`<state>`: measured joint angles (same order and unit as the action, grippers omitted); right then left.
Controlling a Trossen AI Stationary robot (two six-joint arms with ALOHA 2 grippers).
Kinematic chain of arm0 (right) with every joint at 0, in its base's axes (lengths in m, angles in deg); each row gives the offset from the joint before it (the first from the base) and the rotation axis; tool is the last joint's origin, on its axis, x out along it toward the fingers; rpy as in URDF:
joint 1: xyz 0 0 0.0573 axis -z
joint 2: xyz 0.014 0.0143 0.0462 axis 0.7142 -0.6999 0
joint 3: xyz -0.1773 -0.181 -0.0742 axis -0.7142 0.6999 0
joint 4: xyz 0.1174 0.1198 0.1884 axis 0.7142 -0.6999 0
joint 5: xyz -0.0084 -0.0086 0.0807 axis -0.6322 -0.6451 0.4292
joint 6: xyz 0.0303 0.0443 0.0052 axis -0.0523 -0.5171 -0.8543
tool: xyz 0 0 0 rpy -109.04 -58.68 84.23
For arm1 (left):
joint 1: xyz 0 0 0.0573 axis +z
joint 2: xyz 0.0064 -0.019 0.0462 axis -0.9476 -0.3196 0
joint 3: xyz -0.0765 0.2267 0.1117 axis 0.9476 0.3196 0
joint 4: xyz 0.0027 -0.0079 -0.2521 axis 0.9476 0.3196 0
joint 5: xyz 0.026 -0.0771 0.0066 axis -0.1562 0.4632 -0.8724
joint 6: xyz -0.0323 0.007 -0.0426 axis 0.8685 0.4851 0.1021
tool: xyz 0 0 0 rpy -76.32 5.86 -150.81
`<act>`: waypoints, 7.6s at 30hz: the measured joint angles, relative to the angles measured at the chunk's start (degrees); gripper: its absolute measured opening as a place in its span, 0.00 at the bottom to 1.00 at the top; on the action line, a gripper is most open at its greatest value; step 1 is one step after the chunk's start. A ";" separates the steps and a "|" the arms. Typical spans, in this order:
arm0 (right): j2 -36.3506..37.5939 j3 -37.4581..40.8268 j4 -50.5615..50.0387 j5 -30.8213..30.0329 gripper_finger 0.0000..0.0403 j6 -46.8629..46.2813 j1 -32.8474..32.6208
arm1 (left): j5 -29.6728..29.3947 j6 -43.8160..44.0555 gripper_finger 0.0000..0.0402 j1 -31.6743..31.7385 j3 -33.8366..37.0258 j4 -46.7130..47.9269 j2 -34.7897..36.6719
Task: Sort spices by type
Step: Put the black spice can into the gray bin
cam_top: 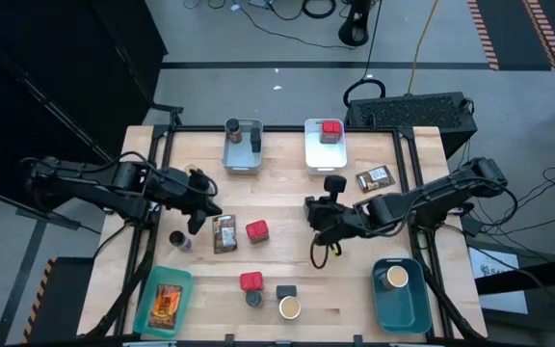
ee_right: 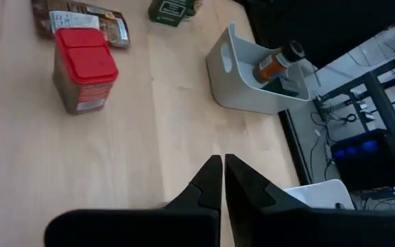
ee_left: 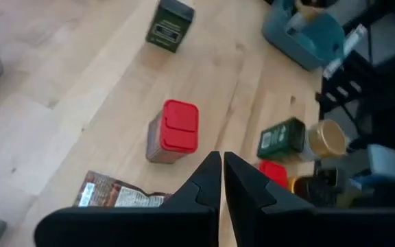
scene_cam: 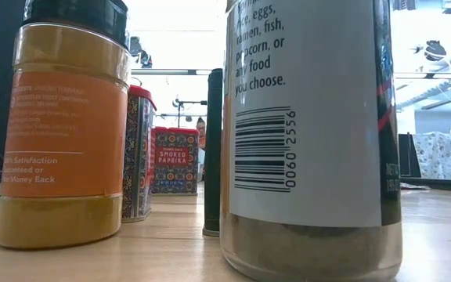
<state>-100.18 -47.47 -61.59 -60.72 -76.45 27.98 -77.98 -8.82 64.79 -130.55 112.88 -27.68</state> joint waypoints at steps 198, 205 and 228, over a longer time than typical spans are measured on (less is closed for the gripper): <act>-22.99 -13.55 -22.59 31.45 0.27 -46.33 16.82 | -42.48 -30.70 0.05 -8.87 -0.09 -0.91 -6.04; -21.42 -14.19 -24.18 31.13 0.27 -40.56 16.82 | -42.50 -30.70 0.05 -8.85 -0.09 -0.84 -6.04; -21.92 -35.69 -1.73 28.36 0.27 12.65 31.23 | -66.26 -39.36 0.05 -8.87 -0.09 -0.13 -4.86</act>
<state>-122.10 -83.16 -63.32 -32.36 -63.80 59.21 -144.24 -48.19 55.92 -130.63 112.75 -32.54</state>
